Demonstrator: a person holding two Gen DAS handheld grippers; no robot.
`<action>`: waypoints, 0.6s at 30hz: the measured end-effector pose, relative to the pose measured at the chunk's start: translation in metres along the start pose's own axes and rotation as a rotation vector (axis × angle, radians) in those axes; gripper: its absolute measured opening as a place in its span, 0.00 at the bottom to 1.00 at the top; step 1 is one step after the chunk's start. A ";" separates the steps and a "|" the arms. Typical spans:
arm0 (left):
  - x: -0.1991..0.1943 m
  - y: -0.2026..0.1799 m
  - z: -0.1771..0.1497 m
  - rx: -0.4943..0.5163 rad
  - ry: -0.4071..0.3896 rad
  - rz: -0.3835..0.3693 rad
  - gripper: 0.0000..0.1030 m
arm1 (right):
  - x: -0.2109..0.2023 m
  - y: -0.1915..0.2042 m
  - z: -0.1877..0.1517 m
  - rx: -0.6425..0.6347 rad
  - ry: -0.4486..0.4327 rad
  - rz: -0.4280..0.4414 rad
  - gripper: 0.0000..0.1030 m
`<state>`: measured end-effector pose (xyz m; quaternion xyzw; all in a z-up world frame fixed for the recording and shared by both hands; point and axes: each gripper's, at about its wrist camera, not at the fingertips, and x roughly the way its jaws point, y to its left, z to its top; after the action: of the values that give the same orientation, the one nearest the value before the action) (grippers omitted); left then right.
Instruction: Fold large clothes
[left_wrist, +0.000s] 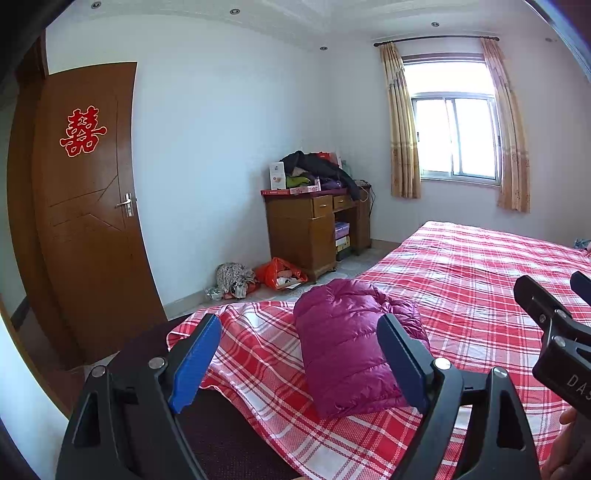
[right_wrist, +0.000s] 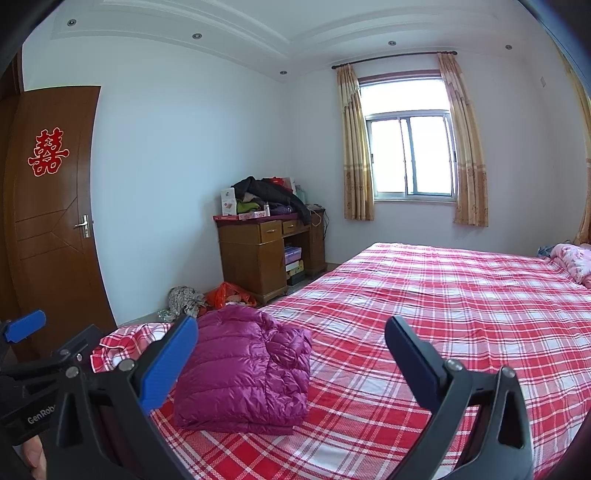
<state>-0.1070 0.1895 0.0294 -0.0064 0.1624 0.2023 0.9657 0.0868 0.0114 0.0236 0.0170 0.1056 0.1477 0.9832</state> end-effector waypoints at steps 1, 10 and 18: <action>0.000 -0.001 0.000 0.002 0.005 -0.002 0.84 | 0.000 0.000 0.000 0.002 0.003 0.003 1.00; 0.005 -0.001 -0.001 0.001 0.028 -0.013 0.84 | 0.002 -0.003 -0.001 0.010 0.022 0.012 1.00; 0.006 0.000 0.000 0.000 0.033 -0.016 0.85 | 0.003 -0.005 -0.002 0.014 0.025 0.012 1.00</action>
<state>-0.1018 0.1920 0.0270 -0.0112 0.1783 0.1947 0.9645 0.0904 0.0076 0.0212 0.0224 0.1189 0.1529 0.9808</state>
